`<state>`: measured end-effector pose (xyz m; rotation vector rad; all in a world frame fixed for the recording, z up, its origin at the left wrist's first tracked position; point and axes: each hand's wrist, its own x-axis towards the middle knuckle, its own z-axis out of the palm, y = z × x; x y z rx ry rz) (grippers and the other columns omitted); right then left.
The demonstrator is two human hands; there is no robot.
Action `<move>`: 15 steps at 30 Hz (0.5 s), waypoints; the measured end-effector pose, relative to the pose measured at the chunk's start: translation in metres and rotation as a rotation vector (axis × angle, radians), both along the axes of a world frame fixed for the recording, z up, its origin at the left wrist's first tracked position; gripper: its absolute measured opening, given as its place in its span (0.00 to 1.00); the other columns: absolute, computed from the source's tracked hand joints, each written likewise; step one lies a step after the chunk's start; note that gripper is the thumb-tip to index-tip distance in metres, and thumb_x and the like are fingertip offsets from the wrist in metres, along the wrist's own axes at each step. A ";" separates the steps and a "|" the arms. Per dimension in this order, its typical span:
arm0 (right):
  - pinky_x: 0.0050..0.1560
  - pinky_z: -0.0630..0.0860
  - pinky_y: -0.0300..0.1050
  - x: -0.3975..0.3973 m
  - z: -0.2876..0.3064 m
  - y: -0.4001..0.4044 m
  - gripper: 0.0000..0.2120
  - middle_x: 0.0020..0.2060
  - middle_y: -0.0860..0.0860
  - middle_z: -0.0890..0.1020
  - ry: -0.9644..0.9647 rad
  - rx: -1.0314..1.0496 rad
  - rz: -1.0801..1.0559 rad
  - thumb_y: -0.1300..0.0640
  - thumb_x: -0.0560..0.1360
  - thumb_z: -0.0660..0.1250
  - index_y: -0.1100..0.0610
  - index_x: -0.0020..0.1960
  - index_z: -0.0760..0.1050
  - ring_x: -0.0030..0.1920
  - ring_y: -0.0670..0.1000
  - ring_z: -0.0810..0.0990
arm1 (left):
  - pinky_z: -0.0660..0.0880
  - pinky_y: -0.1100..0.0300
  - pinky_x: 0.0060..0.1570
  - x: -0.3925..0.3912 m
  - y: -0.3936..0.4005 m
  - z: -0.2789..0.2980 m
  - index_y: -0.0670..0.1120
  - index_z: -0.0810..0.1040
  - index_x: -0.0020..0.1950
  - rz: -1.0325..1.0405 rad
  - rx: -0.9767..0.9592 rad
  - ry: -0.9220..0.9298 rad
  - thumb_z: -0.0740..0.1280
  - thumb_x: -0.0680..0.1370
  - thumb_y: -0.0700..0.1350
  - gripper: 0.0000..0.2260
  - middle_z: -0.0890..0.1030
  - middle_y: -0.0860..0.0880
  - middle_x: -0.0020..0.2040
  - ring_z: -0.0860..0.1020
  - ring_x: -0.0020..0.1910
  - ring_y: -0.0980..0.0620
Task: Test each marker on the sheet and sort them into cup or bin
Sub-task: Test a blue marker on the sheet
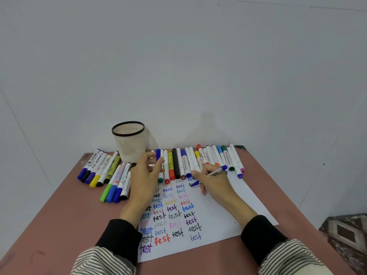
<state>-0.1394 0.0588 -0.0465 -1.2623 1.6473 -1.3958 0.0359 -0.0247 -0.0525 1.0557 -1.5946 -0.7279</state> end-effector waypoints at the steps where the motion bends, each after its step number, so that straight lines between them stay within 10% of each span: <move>1: 0.62 0.68 0.38 -0.001 -0.001 -0.001 0.16 0.21 0.52 0.74 0.000 0.016 -0.008 0.59 0.77 0.67 0.58 0.33 0.67 0.23 0.45 0.72 | 0.77 0.65 0.40 0.000 0.000 0.000 0.48 0.74 0.62 -0.001 -0.002 -0.002 0.65 0.79 0.49 0.13 0.82 0.52 0.51 0.82 0.41 0.60; 9: 0.42 0.70 0.22 0.000 -0.004 0.000 0.14 0.22 0.54 0.73 0.141 0.017 0.001 0.62 0.77 0.65 0.59 0.34 0.66 0.23 0.45 0.72 | 0.75 0.70 0.34 0.000 0.000 0.000 0.50 0.73 0.61 -0.013 0.006 -0.009 0.65 0.79 0.50 0.12 0.82 0.52 0.51 0.81 0.39 0.63; 15: 0.49 0.69 0.25 0.000 -0.005 -0.001 0.15 0.21 0.52 0.72 0.125 0.030 0.012 0.62 0.78 0.64 0.59 0.34 0.67 0.25 0.47 0.73 | 0.75 0.68 0.37 0.001 0.000 0.000 0.51 0.73 0.60 -0.008 0.008 -0.009 0.65 0.79 0.50 0.11 0.81 0.53 0.51 0.82 0.40 0.61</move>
